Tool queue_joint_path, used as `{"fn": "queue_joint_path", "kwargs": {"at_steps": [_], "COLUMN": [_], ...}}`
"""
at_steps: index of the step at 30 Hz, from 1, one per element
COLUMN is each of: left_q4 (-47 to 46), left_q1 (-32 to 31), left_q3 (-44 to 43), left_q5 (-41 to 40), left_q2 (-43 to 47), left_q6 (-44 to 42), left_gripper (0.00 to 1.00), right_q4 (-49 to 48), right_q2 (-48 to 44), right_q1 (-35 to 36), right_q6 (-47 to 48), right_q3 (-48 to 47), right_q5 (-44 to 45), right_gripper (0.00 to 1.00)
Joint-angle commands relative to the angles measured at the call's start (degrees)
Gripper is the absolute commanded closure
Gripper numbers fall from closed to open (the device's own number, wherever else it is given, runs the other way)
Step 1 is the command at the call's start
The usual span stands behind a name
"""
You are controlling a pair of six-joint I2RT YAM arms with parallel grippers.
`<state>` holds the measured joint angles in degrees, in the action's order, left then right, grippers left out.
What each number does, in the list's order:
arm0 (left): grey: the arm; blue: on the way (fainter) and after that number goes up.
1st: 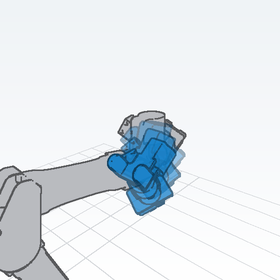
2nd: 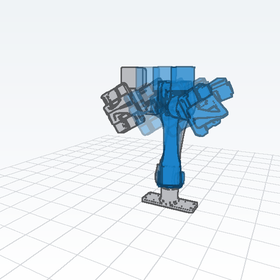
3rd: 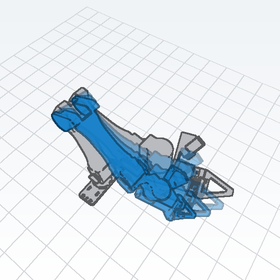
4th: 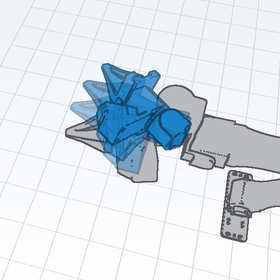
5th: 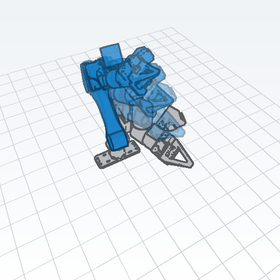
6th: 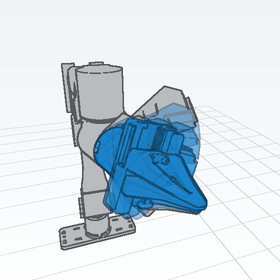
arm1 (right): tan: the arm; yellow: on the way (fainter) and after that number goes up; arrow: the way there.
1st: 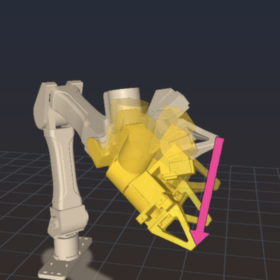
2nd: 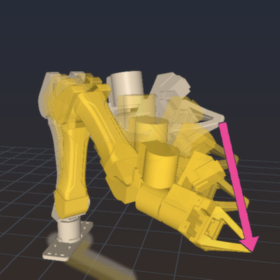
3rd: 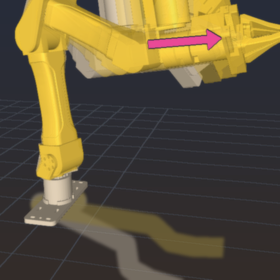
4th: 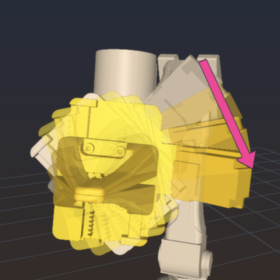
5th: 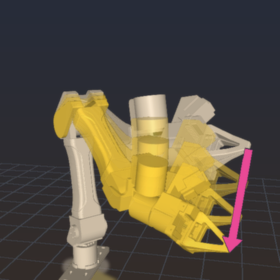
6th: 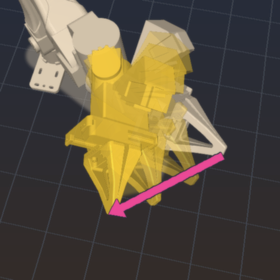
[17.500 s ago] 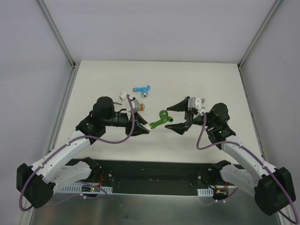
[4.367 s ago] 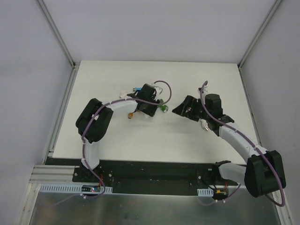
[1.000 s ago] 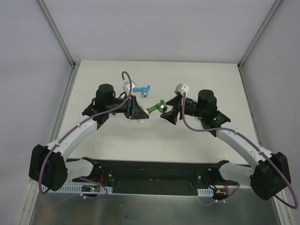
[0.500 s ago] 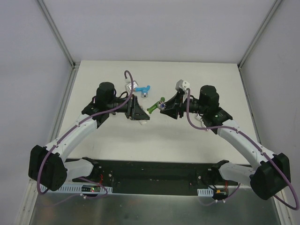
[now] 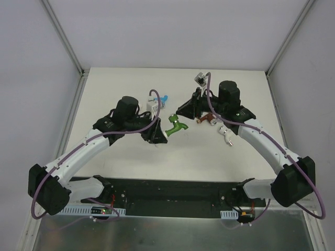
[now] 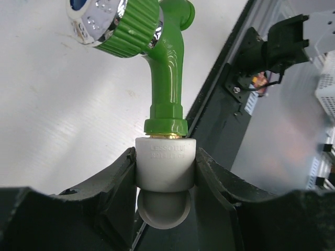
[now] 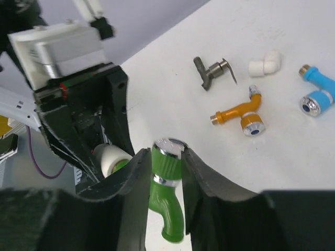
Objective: Install the water faucets
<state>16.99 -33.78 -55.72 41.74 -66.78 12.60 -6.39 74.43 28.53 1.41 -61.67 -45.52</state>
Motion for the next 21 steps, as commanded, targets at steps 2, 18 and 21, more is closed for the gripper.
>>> {"fn": "queue_joint_path", "kwargs": {"at_steps": [2, 18, 21], "left_q4": [1.7, -1.8, -3.0], "left_q1": [0.1, -3.7, -3.7], "left_q3": [-1.3, 0.1, 0.6], "left_q5": [-6.4, -7.9, -4.4], "left_q2": [5.2, 6.7, 7.8], "left_q6": [-6.9, -17.9, -18.4], "left_gripper": [1.0, 1.0, 1.0], "right_q4": [9.5, 7.7, 5.2], "right_q2": [0.4, -1.2, -4.5], "right_q1": [-4.6, -2.3, -2.2], "right_q6": [-6.8, -17.4, -6.5], "right_q3": [-4.6, -2.0, 2.0], "right_q5": [1.2, -5.8, -8.8], "right_gripper": [0.44, 0.05, 0.04]}}
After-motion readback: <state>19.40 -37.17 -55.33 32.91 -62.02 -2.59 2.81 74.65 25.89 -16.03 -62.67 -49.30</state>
